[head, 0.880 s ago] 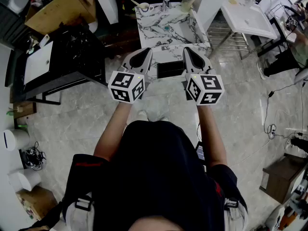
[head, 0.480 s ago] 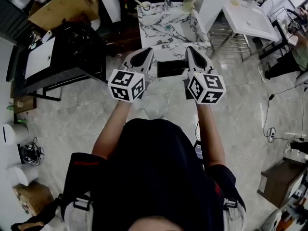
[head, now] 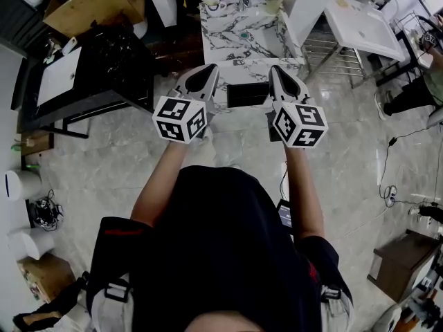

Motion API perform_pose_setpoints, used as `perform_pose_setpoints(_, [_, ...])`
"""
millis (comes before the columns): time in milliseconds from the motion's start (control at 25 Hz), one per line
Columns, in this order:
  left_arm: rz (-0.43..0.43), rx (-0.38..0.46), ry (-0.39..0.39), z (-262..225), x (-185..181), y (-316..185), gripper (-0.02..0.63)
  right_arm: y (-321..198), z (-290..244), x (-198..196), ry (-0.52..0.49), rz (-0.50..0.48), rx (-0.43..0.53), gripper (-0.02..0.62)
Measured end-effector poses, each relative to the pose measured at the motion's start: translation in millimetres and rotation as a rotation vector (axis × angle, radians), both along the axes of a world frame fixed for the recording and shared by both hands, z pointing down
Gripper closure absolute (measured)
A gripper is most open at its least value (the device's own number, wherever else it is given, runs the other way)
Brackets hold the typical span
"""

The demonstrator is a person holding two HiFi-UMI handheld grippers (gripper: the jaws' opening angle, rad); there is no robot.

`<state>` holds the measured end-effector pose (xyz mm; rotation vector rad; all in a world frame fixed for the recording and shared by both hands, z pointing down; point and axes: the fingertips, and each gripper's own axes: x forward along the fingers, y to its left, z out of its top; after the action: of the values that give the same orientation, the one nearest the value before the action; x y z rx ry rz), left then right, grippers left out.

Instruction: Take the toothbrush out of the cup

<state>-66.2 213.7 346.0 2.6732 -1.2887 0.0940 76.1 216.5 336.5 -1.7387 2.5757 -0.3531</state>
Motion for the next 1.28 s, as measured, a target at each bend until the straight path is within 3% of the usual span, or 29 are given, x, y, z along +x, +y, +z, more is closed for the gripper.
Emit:
perform_pose_setpoints(680, [-0.007, -0.001, 0.052, 2.9, -9.9, -49.8, 0.592, -50.0, 4.6, -12.9, 0.004, -0.014, -0.012, 0.561])
perform_pose_setpoints(1280, [0.013, -0.045, 0.063, 17.2, -22.8, -167.0, 0.592, -165.1, 16.1, -22.3, 0.002, 0.027, -0.051, 0.561])
